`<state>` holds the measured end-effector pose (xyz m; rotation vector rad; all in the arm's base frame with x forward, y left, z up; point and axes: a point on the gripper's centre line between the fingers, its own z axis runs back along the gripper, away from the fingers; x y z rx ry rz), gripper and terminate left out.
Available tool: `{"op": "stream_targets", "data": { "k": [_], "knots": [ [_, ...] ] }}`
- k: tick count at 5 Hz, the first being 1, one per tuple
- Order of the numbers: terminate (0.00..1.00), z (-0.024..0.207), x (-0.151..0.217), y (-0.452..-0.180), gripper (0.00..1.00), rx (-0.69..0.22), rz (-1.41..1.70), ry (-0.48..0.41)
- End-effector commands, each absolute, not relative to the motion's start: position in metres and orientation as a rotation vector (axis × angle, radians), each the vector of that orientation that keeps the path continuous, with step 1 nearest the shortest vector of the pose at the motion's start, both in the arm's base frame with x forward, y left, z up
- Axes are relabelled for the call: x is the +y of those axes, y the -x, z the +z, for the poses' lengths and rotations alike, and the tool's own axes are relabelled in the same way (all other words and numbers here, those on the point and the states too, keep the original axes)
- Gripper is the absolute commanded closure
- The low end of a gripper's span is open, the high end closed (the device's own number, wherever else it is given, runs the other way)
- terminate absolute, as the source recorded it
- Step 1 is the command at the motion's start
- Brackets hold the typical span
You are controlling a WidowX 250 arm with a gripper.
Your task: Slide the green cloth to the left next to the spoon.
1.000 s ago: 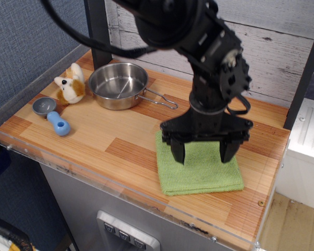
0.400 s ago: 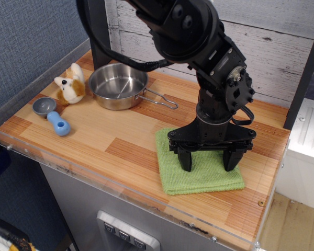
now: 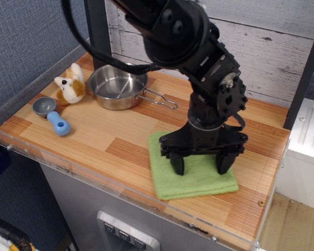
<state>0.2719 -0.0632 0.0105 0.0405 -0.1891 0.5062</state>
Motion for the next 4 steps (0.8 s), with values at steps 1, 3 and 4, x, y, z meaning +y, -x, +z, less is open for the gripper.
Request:
{"op": "stream_targets", "data": {
  "k": [1, 3, 4],
  "knots": [
    [0.00, 0.022, -0.047, -0.254, 0.00, -0.199, 0.571, -0.074],
    [0.00, 0.023, -0.020, -0.243, 0.00, -0.195, 0.655, -0.113],
    [0.00, 0.018, -0.009, -0.241, 0.00, -0.188, 0.691, -0.118]
  ]
}}
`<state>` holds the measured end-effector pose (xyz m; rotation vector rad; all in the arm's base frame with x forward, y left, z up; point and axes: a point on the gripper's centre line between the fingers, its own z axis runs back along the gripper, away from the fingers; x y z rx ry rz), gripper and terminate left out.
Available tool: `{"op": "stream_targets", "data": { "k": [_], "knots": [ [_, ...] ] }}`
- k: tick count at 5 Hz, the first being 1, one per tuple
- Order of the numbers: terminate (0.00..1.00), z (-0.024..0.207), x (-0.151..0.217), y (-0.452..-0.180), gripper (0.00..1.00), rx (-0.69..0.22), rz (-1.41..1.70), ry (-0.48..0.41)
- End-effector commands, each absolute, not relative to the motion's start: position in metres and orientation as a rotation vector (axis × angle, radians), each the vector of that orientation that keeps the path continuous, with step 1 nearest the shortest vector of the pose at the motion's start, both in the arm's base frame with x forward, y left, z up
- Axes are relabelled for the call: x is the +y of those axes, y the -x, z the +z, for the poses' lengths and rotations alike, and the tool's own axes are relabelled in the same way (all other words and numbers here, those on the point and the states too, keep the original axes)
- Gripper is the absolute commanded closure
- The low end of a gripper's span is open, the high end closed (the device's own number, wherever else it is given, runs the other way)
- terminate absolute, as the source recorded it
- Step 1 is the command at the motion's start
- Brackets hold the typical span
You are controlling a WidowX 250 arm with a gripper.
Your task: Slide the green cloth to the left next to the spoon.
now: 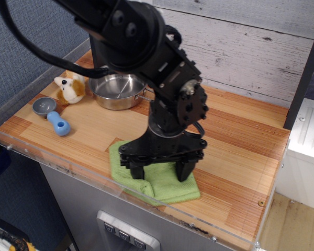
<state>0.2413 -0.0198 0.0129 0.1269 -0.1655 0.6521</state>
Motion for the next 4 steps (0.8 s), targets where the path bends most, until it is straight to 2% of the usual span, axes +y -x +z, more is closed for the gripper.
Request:
{"op": "stream_targets", "data": {
  "k": [1, 2, 4],
  "knots": [
    [0.00, 0.014, 0.005, -0.240, 0.00, -0.180, 0.735, -0.118],
    [0.00, 0.009, 0.022, -0.244, 0.00, -0.182, 0.780, -0.104],
    [0.00, 0.014, 0.063, -0.248, 0.00, -0.198, 0.862, -0.109]
  ]
}}
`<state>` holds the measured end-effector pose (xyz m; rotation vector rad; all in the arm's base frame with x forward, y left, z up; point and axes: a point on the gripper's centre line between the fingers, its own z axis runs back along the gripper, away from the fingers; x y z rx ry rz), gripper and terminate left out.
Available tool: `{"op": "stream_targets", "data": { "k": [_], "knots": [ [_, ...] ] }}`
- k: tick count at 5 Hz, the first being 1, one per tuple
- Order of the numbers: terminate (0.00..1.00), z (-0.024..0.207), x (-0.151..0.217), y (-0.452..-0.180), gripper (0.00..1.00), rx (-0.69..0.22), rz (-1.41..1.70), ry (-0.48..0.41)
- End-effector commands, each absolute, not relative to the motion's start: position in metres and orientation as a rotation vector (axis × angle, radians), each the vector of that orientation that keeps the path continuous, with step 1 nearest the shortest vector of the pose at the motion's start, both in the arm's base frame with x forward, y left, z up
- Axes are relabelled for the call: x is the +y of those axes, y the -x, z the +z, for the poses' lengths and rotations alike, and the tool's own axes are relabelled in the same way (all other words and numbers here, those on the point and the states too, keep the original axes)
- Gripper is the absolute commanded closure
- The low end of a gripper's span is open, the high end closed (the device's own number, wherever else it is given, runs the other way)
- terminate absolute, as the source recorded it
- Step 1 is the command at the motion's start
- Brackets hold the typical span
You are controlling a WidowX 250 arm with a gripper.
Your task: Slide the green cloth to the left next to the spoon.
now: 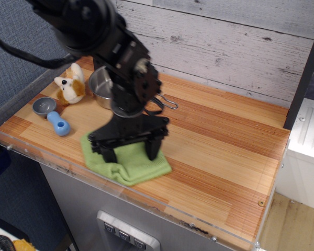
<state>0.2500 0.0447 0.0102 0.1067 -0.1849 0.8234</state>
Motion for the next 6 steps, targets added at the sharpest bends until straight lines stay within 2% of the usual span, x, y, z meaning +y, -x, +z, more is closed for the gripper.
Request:
{"op": "stream_targets", "data": {
  "k": [1, 4, 6],
  "knots": [
    [0.00, 0.015, 0.081, -0.245, 0.00, -0.196, 0.897, -0.117],
    [0.00, 0.024, 0.113, -0.245, 0.00, -0.210, 0.960, -0.132],
    [0.00, 0.022, 0.102, -0.252, 0.00, -0.223, 0.954, -0.104]
  ]
}}
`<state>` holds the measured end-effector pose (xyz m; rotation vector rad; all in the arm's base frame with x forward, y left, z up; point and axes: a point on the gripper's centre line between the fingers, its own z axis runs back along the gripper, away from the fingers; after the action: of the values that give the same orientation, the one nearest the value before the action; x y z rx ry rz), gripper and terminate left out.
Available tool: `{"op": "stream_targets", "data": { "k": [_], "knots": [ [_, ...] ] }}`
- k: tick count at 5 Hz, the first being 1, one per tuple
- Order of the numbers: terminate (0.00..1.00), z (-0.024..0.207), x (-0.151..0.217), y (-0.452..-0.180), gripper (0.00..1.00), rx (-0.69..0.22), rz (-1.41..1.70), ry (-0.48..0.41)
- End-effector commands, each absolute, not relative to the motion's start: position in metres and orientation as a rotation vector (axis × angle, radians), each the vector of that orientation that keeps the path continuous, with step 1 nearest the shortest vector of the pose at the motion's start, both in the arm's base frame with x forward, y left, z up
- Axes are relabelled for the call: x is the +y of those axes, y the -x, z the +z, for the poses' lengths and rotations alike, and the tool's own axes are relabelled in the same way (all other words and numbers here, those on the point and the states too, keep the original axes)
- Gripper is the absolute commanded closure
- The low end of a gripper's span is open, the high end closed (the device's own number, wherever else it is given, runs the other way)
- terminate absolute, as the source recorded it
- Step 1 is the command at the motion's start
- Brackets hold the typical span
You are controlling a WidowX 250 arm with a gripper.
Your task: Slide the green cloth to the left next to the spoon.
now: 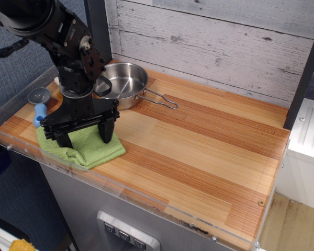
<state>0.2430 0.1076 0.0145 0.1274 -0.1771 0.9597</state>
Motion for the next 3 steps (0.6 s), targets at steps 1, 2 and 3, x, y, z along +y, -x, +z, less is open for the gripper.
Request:
{"op": "stream_targets", "data": {
  "k": [1, 2, 3],
  "knots": [
    [0.00, 0.031, 0.098, -0.259, 0.00, -0.247, 0.941, -0.098],
    [0.00, 0.053, 0.092, -0.272, 0.00, -0.299, 0.924, -0.007],
    [0.00, 0.096, 0.082, -0.284, 0.00, -0.356, 0.888, -0.013]
  ]
}}
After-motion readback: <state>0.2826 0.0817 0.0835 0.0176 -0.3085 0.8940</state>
